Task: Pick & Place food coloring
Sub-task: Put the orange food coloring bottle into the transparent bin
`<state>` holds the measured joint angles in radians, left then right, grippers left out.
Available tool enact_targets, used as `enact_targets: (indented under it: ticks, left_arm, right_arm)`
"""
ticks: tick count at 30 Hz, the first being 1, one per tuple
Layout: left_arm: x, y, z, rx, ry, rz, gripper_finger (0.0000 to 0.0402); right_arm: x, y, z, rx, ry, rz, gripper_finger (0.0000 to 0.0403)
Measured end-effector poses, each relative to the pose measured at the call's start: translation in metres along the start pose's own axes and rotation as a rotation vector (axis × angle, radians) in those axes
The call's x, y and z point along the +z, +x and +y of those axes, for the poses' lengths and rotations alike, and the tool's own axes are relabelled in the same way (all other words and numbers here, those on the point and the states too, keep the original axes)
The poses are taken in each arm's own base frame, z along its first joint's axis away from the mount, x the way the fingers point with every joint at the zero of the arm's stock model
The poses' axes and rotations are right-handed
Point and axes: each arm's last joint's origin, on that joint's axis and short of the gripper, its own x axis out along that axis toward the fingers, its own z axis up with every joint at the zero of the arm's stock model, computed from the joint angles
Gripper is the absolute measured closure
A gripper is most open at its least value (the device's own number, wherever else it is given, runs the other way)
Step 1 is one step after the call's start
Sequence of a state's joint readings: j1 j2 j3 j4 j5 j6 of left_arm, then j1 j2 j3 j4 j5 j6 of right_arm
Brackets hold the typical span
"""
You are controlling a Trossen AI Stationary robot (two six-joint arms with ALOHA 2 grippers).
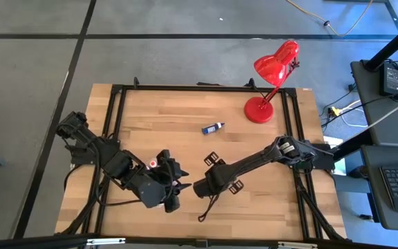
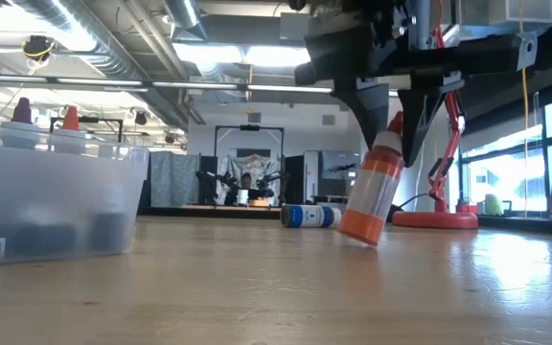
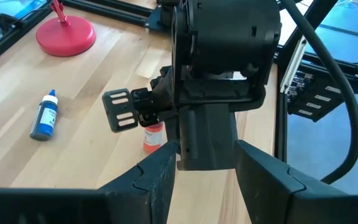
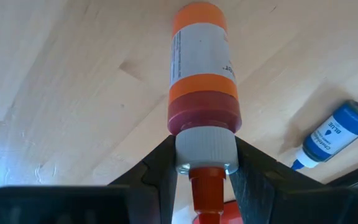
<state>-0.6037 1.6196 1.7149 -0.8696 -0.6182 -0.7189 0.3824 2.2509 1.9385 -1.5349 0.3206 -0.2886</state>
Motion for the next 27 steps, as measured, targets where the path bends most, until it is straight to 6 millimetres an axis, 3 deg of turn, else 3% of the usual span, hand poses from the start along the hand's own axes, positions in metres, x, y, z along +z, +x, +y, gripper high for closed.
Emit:
enact_targets:
  ticks: [7, 19, 27]
  left_arm:
    - [-0.0001, 0.0000, 0.0001, 0.001, 0.001, 0.000, 0.0249]
    - [0.0000, 0.0000, 0.0001, 0.002, 0.000, -0.001, 0.0247]
    - [-0.0001, -0.0001, 0.0000, 0.002, 0.040, -0.001, 0.0246]
  right_arm:
    - [0.0001, -0.0001, 0.0003, 0.007, -0.001, -0.002, 0.0270]
    - [-0.0001, 0.0000, 0.0002, 0.006, 0.000, 0.000, 0.0201]
    - [-0.0011, -0.0033, -0.0011, -0.009, 0.086, 0.000, 0.0190]
